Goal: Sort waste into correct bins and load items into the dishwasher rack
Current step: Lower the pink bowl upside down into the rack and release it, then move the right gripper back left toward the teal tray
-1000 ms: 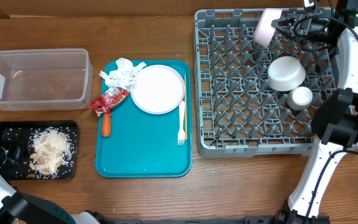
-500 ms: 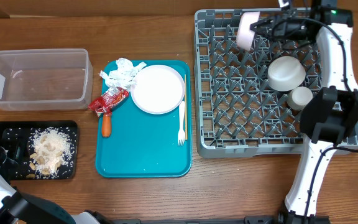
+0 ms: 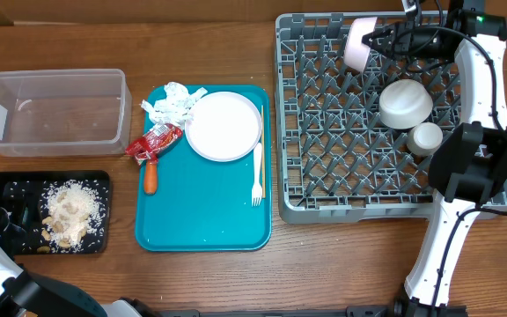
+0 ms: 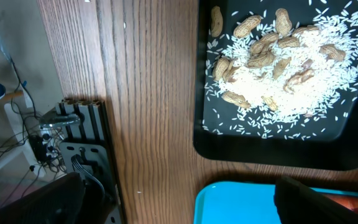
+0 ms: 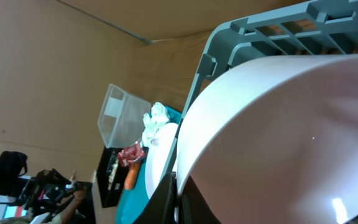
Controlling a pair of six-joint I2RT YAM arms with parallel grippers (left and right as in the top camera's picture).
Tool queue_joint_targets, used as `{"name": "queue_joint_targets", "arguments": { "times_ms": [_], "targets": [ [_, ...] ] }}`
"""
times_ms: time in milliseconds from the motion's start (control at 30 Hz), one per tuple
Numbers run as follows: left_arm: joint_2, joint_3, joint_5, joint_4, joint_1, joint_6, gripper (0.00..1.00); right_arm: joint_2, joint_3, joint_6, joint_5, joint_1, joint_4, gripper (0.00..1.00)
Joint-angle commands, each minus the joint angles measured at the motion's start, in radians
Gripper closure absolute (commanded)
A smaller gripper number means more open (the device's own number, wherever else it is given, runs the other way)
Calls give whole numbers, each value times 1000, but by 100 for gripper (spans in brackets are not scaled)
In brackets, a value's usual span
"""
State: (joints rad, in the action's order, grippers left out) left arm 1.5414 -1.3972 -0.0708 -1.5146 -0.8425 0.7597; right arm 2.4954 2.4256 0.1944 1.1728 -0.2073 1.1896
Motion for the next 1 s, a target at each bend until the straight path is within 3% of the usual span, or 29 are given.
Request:
{"name": "queue_joint_targets", "arguments": {
  "times_ms": [0,200,500,900,967],
  "targets": [
    [3,-11,6,1,2,6,0,42,-5,-19,-28,-8,-3,96],
    [3,-11,5,1,2,7,0,41,-3,-55,116,-31,-54,96],
    [3,-11,6,2,2,7,0,41,-4,-86,-19,-31,-30,96],
    [5,-6,13,5,6,7,0,-31,166,-276,-562,-55,195,92],
    [5,-6,13,5,6,7,0,-53,221,-306,-639,-56,251,82]
  ]
}}
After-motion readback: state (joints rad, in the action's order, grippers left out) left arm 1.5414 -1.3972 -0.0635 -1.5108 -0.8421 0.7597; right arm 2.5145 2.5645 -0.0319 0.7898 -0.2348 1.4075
